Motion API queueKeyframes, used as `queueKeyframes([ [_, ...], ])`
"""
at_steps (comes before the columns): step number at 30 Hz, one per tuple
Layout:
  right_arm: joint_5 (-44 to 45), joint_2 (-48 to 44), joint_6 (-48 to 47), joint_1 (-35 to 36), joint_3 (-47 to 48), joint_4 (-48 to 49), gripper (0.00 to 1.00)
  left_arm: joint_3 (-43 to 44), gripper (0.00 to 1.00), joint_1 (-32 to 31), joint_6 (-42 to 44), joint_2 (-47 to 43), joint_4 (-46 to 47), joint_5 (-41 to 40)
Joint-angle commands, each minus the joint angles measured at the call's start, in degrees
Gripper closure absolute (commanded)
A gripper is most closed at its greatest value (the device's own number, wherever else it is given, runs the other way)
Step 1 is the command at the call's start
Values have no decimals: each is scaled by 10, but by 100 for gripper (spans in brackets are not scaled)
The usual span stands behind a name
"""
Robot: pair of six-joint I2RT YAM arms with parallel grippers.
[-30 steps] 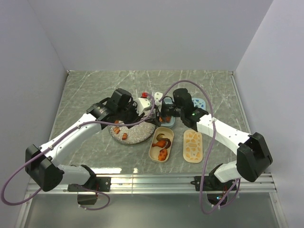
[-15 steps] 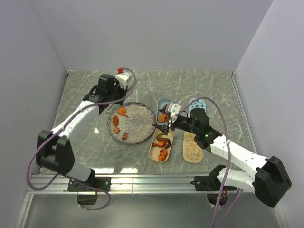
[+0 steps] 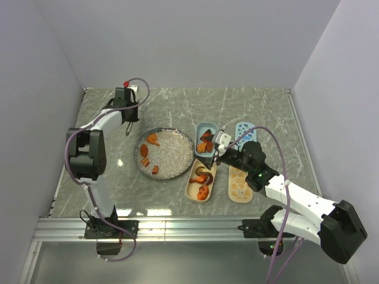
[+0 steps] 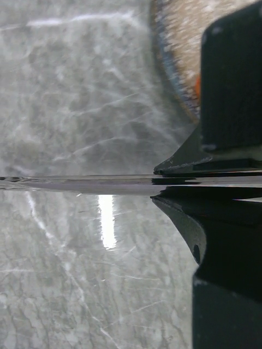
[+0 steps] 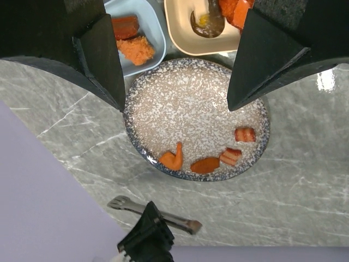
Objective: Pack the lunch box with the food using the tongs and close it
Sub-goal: Put down the clamp, then grab the clamp with the left arm
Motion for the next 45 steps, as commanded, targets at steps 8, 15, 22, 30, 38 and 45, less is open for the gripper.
queueKeyframes([
  [8,-2,-8,-2,2,1,30,18,114,72,16,-54,120,-67,-76],
  [15,-7,2,-4,1,6,24,18,151,51,20,-78,159,-113,-113],
  [22,-6,3,-4,2,4,27,18,130,1,21,-109,128,-101,-150],
  [30,-1,-1,-2,2,-6,40,17,-20,1,-10,-212,-35,-37,-249],
  [38,-4,-3,4,1,-14,53,17,-175,1,-37,-252,-141,109,-200],
  [45,-7,-3,6,1,-19,63,16,-143,0,-26,-250,-64,112,-155],
])
